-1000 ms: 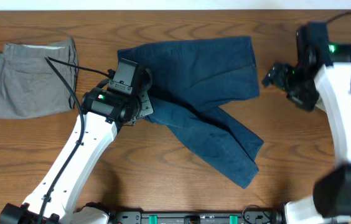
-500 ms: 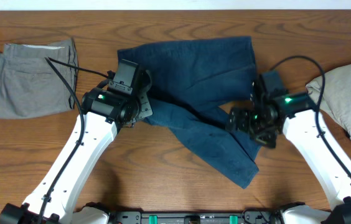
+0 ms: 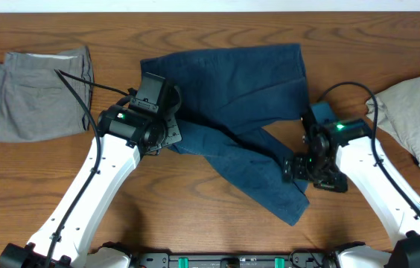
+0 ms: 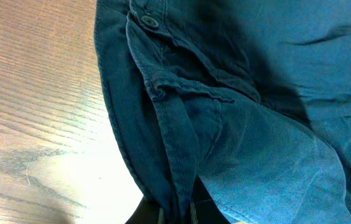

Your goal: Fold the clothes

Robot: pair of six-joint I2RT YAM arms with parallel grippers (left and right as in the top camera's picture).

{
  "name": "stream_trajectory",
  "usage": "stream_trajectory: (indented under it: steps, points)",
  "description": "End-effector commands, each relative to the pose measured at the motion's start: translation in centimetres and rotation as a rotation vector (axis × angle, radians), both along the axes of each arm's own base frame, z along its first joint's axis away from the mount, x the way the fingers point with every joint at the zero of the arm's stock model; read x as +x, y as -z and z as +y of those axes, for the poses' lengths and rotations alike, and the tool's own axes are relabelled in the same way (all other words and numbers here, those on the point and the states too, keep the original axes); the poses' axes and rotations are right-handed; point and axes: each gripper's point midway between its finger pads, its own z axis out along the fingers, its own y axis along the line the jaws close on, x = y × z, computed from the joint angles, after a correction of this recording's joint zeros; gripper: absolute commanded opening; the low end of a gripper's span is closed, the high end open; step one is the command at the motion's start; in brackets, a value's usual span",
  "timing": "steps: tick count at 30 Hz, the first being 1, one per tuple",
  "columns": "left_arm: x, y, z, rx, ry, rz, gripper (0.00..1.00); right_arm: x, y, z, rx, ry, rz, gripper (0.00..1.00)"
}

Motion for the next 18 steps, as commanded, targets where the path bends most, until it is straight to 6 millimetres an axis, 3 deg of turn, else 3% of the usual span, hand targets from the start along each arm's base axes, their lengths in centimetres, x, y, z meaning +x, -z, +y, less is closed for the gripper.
stream_trajectory:
  steps: [1,6,15,18]
  points:
    - [0.2,-0.1,0.5,0.024,-0.003,-0.007,0.06,-1.7,1.0,0.2,0.037,-0.108,0.051,0.99]
    - [0.2,-0.1,0.5,0.024,-0.003,-0.007,0.06,-3.3,2.5,0.9,0.093,-0.081,0.093,0.97]
    - [0.2,-0.1,0.5,0.023,-0.003,-0.008,0.06,-2.5,5.0,1.2,0.103,-0.019,0.025,0.86]
    - [0.2,-0.1,0.5,0.023,-0.003,-0.009,0.06,-2.3,5.5,1.1,0.096,-0.016,0.009,0.77]
